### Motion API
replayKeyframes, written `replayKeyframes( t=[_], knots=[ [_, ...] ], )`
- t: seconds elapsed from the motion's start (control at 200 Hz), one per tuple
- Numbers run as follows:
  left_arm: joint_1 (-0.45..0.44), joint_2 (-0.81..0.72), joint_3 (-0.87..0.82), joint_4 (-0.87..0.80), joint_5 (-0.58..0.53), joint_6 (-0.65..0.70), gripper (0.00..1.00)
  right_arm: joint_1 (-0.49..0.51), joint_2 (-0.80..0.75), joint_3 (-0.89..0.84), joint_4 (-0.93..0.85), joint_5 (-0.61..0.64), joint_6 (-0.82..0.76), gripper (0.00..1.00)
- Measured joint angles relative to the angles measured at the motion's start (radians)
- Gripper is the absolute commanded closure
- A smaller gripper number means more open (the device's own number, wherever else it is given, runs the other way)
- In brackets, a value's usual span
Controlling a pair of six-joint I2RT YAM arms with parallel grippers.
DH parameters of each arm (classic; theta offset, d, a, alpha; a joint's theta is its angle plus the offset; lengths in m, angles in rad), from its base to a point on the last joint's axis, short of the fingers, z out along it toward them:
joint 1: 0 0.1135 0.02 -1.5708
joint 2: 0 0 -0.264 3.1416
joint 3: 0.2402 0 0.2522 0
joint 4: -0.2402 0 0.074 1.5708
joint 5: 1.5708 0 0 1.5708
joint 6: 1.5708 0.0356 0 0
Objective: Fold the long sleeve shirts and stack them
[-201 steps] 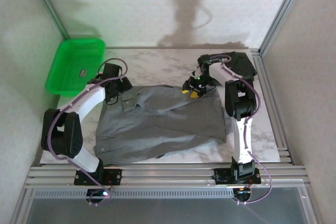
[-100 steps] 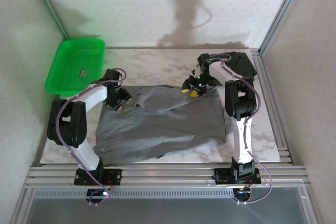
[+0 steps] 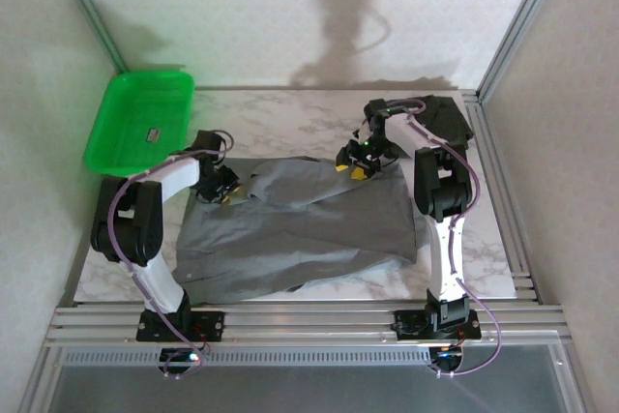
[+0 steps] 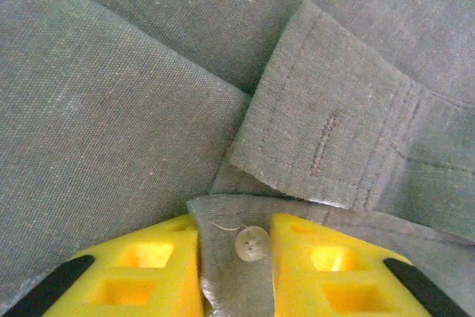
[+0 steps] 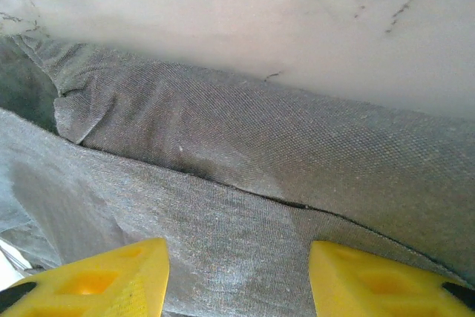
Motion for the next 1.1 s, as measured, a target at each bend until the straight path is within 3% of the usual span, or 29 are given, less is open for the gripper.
replayKeyframes(
  t=[0.06,0.23,0.646,1.096],
  knots=[
    [0.000,0.000,0.003,-0.002,0.000,0.003,0.91,0.000,0.001,0.001,0.000,0.000,0.000,0.47],
    [0.000,0.000,0.048,-0.029,-0.013,0.027,1.00,0.000,0.008,0.012,-0.003,0.002,0.000,0.47],
    [0.000,0.000,0.239,-0.065,-0.129,0.163,1.00,0.000,0.013,0.031,-0.026,0.018,0.001,0.46],
    [0.000,0.001,0.216,0.000,-0.233,0.268,1.00,0.000,0.029,0.047,-0.033,0.057,0.008,0.45]
  ],
)
